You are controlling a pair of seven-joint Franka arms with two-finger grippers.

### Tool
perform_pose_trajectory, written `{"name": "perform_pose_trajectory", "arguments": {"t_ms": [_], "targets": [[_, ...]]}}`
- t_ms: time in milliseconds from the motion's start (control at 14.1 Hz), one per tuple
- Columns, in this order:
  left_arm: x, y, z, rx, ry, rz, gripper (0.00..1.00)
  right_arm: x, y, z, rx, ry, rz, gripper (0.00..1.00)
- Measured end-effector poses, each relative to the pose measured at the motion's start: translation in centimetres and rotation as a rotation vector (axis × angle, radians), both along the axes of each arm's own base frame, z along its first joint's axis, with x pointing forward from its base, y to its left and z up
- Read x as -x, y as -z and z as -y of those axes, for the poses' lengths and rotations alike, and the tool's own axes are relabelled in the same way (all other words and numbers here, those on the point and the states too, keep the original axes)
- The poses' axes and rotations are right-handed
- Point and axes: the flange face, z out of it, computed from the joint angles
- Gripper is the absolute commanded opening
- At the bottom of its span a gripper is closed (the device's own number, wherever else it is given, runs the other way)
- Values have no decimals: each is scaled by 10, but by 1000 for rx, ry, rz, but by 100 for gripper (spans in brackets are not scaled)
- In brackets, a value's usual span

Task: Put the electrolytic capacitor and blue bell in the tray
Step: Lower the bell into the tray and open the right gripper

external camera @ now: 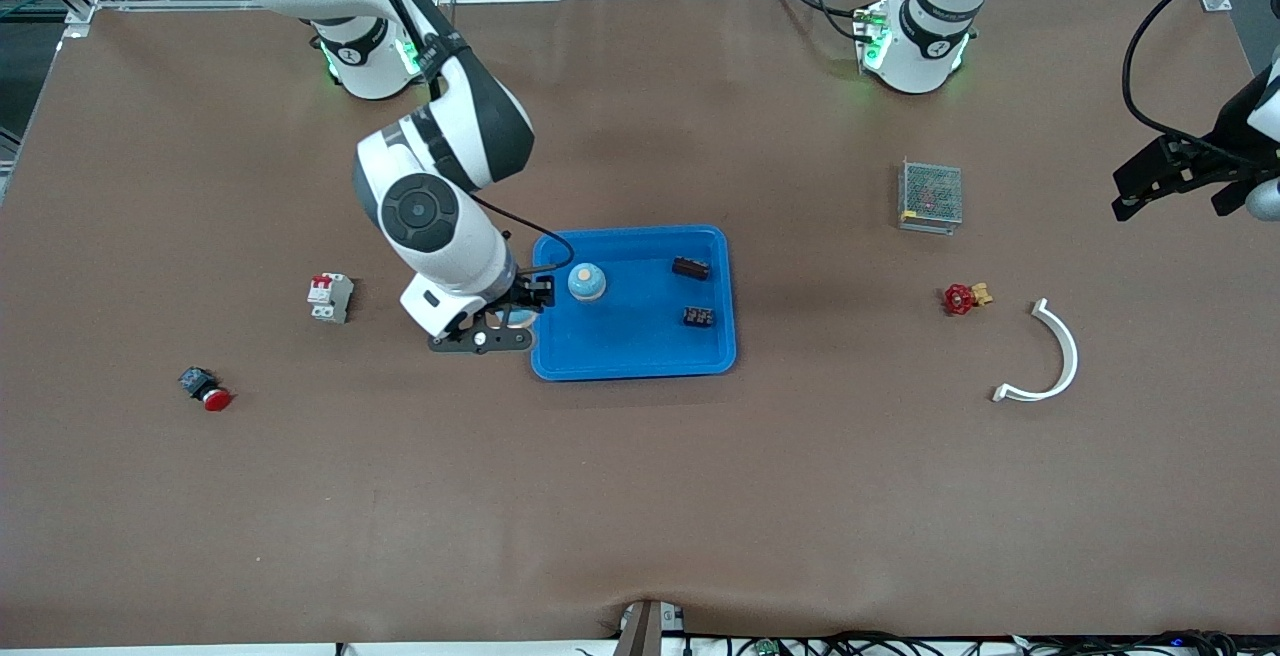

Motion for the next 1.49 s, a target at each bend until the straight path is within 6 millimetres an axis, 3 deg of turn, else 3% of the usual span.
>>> {"name": "perform_pose_trajectory", "arguments": {"t_ms": [355,922,1347,1489], "targets": [[0,0,0,0,-1,-2,100,11,47,-42,-19,38,33,42],[2,3,-1,-1,-2,-23,100,4,91,-44,-32,52,60,42],[7,4,-1,-4,-4,-58,100,18,142,-60,-21,22,47,43],[10,0,-1,-4,-4,-53,100,21,150,-63,-19,17,44,43]]}}
